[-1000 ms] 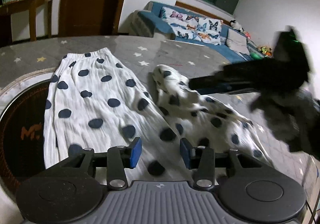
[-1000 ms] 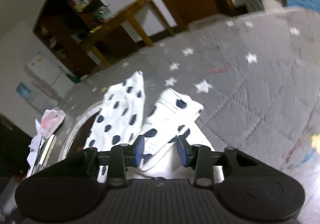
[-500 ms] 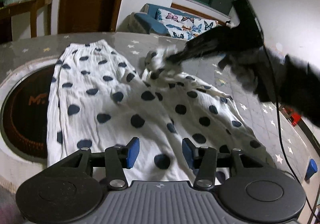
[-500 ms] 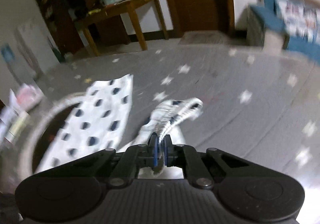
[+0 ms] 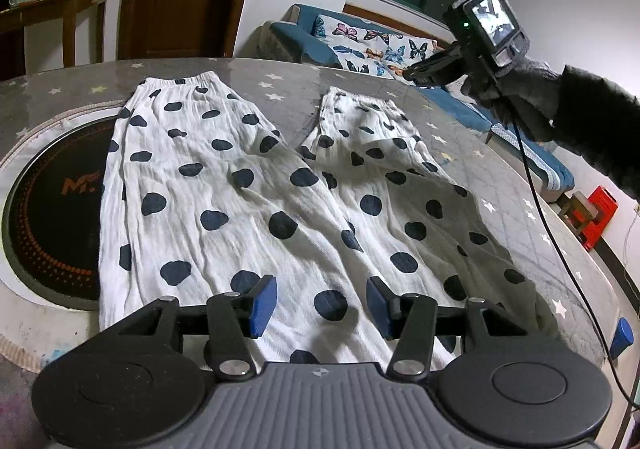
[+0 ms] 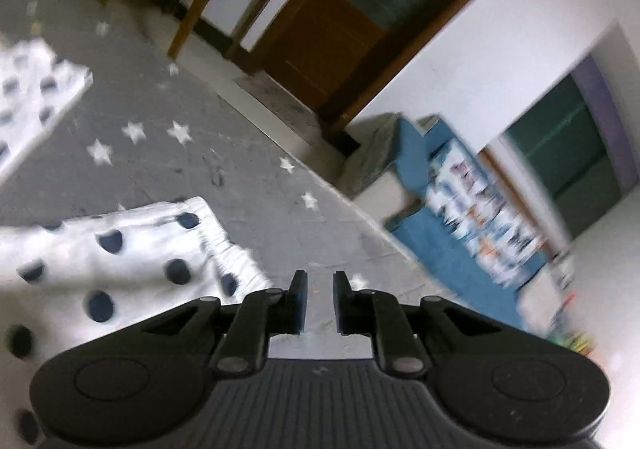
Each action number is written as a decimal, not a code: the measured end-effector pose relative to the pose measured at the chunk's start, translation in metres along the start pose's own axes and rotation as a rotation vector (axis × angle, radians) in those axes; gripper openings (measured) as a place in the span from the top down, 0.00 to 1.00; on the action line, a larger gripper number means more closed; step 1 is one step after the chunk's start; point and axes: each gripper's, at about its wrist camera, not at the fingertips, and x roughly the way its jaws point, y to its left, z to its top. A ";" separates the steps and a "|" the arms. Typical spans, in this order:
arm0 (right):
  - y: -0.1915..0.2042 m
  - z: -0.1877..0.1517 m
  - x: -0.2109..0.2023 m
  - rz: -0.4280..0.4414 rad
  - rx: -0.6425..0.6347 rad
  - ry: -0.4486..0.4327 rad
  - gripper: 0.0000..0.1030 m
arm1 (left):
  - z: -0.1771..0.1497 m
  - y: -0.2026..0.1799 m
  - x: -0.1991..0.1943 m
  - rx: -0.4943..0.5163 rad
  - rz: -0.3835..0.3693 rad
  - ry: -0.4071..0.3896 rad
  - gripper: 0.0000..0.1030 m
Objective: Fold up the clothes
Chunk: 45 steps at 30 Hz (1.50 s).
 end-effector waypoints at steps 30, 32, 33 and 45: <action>-0.008 -0.044 -0.010 0.476 0.479 -0.002 0.60 | 0.005 0.021 -0.008 -0.053 0.063 -0.061 0.42; -0.002 -0.061 -0.032 0.512 0.486 -0.013 0.60 | 0.007 0.026 -0.006 -0.067 0.079 -0.065 0.43; 0.002 -0.067 -0.040 0.523 0.493 -0.013 0.60 | 0.008 0.028 -0.006 -0.076 0.085 -0.066 0.44; 0.027 -0.128 -0.094 0.470 0.531 -0.034 0.64 | 0.006 0.064 -0.002 -0.147 0.180 -0.076 0.94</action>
